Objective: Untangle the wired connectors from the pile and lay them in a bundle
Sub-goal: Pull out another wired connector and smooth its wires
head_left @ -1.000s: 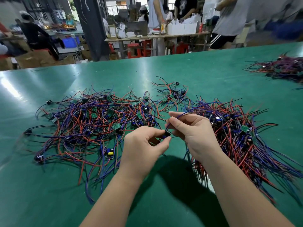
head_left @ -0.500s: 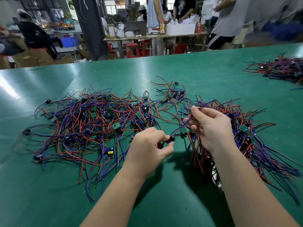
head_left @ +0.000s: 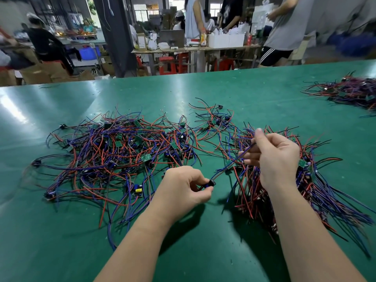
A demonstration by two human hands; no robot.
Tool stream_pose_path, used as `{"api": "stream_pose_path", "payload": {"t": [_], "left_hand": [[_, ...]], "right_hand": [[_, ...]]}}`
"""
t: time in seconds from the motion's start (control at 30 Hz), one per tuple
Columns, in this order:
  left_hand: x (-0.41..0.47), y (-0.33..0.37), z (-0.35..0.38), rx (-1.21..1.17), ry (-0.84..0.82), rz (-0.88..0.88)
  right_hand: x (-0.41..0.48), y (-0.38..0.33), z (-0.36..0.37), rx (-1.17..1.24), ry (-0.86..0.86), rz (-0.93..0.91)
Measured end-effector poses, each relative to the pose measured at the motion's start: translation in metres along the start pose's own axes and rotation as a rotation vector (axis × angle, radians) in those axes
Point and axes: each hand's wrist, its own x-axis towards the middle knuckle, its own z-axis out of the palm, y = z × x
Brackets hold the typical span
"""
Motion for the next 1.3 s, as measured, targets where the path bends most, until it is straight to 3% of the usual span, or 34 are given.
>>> {"api": "stream_pose_path", "payload": {"t": [0.13,0.23,0.3,0.4,0.53,0.6,0.77,0.87,0.97,1.07,1.2,1.3], "left_hand": [[-0.002,0.001,0.003,-0.146,0.048,-0.138],[0.003,-0.002,0.002,-0.22,0.196,-0.295],[0.007,-0.002,-0.002,-0.393,0.323,-0.415],[0.013,-0.002,-0.007,-0.738,0.456,-0.567],[0.013,-0.001,-0.004,-0.762,0.428,-0.556],[0.011,0.002,0.001,-0.792,0.372,-0.529],[0.013,0.012,0.005,-0.823,0.295,-0.638],[0.015,0.014,0.002,-0.828,0.222,-0.681],[0.011,0.013,0.005,-0.578,0.225,-0.595],[0.005,0.007,0.005,-0.064,0.164,-0.278],[-0.001,0.009,0.008,0.279,-0.071,-0.037],[-0.003,0.016,0.007,0.369,-0.047,0.083]], "right_hand": [[0.006,-0.006,-0.003,0.03,-0.031,0.173],[0.005,-0.008,-0.001,0.07,-0.035,0.257],[-0.001,-0.008,0.003,0.014,-0.062,0.243],[-0.016,-0.006,0.012,-0.163,-0.26,0.2],[-0.041,-0.001,0.026,-0.387,-0.671,0.038],[-0.05,0.004,0.032,-0.465,-0.748,-0.063],[-0.05,0.007,0.034,-0.476,-0.595,-0.09],[-0.041,0.003,0.027,-0.533,-0.408,-0.157],[-0.026,-0.011,0.011,-0.602,-0.146,-0.311],[-0.011,-0.026,-0.007,-0.731,0.057,-0.427],[0.005,-0.026,-0.022,-1.032,-0.018,-0.32],[0.006,-0.022,-0.022,-1.294,-0.053,-0.198]]}}
